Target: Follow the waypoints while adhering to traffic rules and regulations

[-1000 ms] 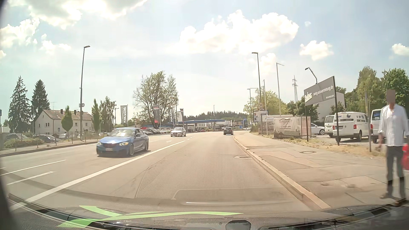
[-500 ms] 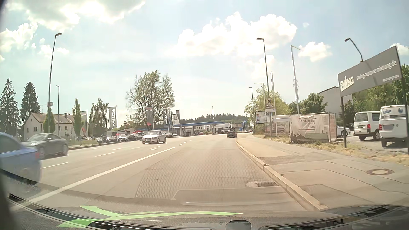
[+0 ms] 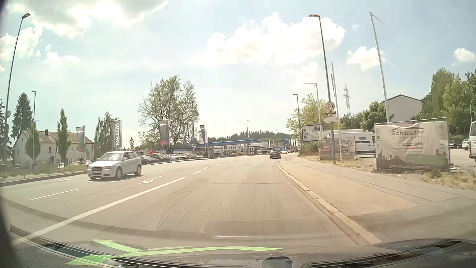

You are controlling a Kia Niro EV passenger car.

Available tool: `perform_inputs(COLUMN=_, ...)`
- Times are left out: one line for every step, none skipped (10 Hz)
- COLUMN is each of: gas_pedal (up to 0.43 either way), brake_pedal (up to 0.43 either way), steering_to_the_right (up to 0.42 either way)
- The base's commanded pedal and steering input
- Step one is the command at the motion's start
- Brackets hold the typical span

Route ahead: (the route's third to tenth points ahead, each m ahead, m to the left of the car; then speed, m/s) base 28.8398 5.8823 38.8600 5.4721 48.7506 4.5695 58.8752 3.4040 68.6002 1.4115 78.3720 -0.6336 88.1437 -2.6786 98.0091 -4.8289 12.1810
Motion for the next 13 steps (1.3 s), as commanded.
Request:
perform_inputs(gas_pedal=0.189, brake_pedal=0.000, steering_to_the_right=-0.004)
perform_inputs(gas_pedal=0.189, brake_pedal=0.000, steering_to_the_right=-0.002)
perform_inputs(gas_pedal=0.189, brake_pedal=0.000, steering_to_the_right=-0.002)
perform_inputs(gas_pedal=0.189, brake_pedal=0.000, steering_to_the_right=-0.001)
perform_inputs(gas_pedal=0.177, brake_pedal=0.000, steering_to_the_right=-0.001)
perform_inputs(gas_pedal=0.177, brake_pedal=0.000, steering_to_the_right=-0.002)
perform_inputs(gas_pedal=0.177, brake_pedal=0.000, steering_to_the_right=-0.002)
perform_inputs(gas_pedal=0.169, brake_pedal=0.000, steering_to_the_right=-0.002)
perform_inputs(gas_pedal=0.169, brake_pedal=0.000, steering_to_the_right=-0.001)
perform_inputs(gas_pedal=0.169, brake_pedal=0.000, steering_to_the_right=0.000)
perform_inputs(gas_pedal=0.169, brake_pedal=0.000, steering_to_the_right=0.001)
perform_inputs(gas_pedal=0.169, brake_pedal=0.000, steering_to_the_right=0.003)
perform_inputs(gas_pedal=0.169, brake_pedal=0.000, steering_to_the_right=0.003)
